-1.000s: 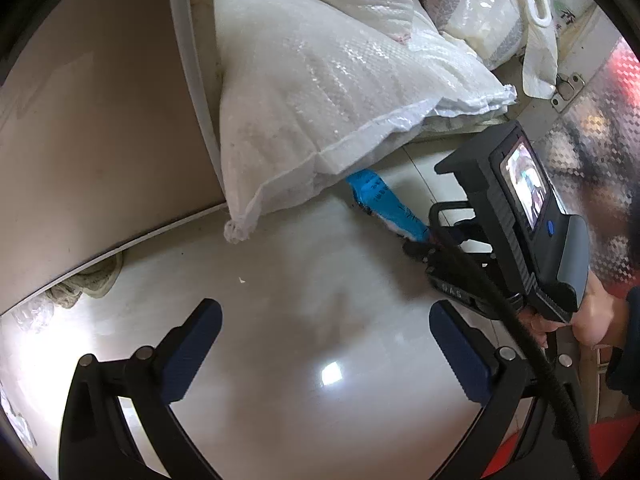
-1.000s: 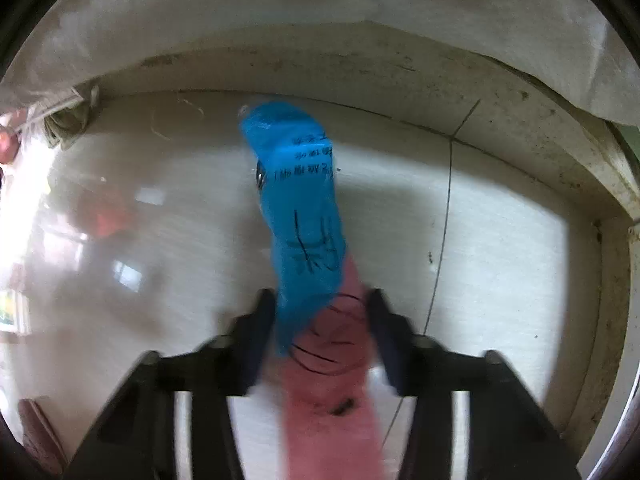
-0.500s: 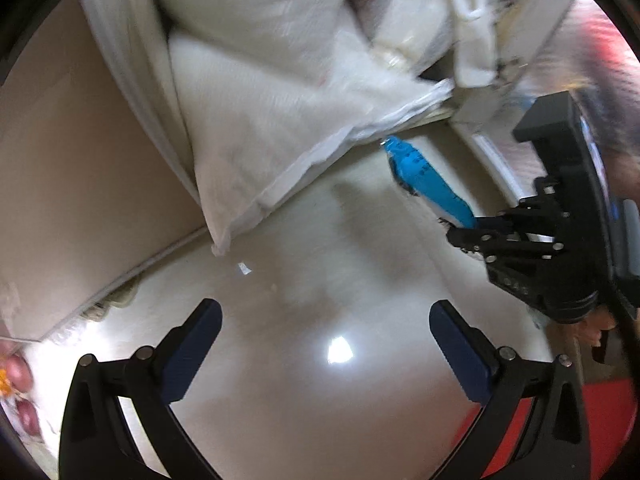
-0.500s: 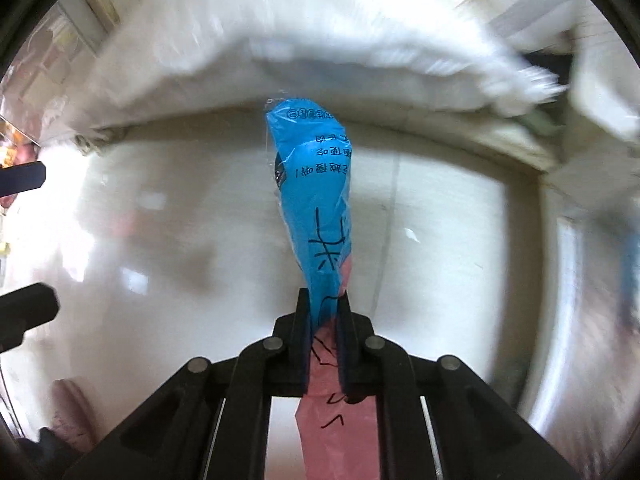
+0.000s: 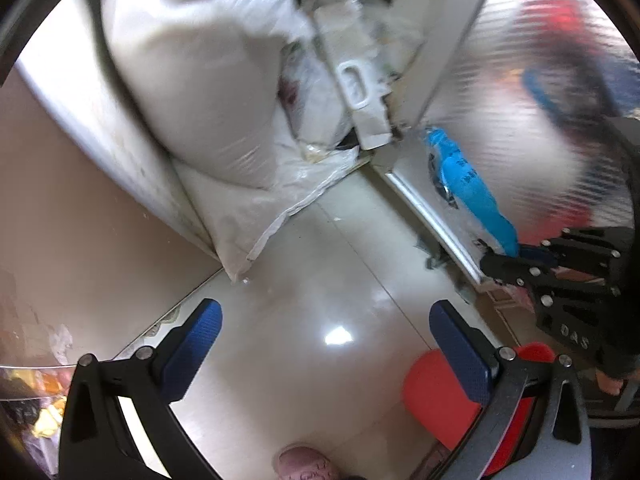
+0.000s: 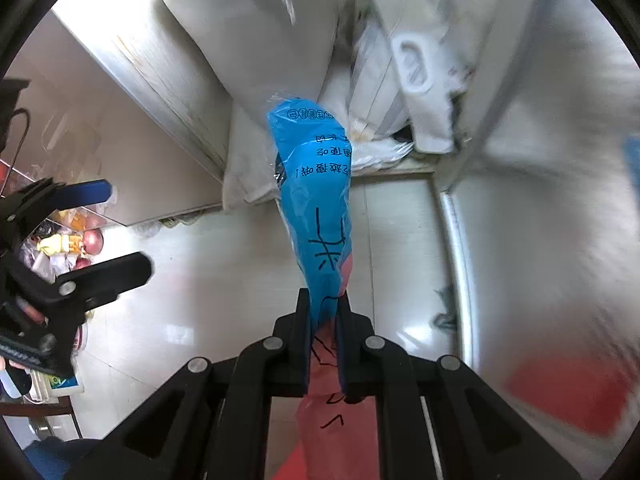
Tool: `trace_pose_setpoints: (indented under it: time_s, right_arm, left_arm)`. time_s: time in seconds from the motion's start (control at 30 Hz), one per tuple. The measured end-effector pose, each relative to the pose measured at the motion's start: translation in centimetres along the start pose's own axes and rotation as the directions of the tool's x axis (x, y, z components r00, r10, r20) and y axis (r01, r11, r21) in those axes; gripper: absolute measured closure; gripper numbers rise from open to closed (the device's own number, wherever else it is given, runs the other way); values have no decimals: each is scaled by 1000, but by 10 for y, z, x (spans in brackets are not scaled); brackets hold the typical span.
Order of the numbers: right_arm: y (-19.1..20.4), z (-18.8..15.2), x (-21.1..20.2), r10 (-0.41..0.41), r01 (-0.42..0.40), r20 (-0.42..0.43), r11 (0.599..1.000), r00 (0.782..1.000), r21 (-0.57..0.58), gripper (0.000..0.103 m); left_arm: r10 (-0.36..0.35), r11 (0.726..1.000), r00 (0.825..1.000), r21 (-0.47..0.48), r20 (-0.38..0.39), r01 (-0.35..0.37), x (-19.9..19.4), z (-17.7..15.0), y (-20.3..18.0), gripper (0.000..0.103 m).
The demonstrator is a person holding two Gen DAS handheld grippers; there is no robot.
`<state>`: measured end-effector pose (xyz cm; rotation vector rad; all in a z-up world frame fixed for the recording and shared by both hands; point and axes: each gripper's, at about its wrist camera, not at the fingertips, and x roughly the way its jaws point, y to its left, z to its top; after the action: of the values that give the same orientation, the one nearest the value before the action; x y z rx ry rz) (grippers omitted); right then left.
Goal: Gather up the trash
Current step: 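Carry the bag with the right tool over the red bin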
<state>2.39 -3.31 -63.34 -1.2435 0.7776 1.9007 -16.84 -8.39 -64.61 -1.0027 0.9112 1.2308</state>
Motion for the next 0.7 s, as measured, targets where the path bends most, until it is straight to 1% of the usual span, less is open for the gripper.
trace_pose_setpoints:
  time_s: [0.07, 0.13, 0.27, 0.37, 0.47, 0.57, 0.7]
  right_arm:
    - [5, 4, -18, -32, 32, 7, 999, 999, 22, 94]
    - [7, -8, -33, -38, 37, 11, 997, 999, 67, 94]
    - [-7, -28, -66, -42, 39, 18, 988, 999, 152, 94]
    - [-11, -44, -75, -48, 42, 26, 977, 999, 207, 94]
    - [-18, -64, -80, -48, 42, 17, 960, 999, 275, 94]
    - [-23, -87, -90, -65, 59, 10, 949, 998, 311, 94]
    - [-38, -116, -81, -61, 66, -26, 930, 998, 361, 94]
  left_arm:
    - [-12, 1000, 1000, 16, -6, 12, -17, 6, -11, 0]
    - [-15, 999, 1000, 47, -13, 16, -30, 10, -25, 0]
    - [-29, 992, 999, 120, -25, 32, -52, 12, -57, 0]
    - [-41, 984, 999, 173, -36, 46, -64, 11, -81, 0]
    - [-55, 976, 997, 209, -57, 65, -63, 8, -103, 0]
    - [-54, 969, 996, 237, -76, 71, -59, 3, -122, 0]
    - [-58, 962, 992, 261, -111, 86, -47, -12, -146, 0]
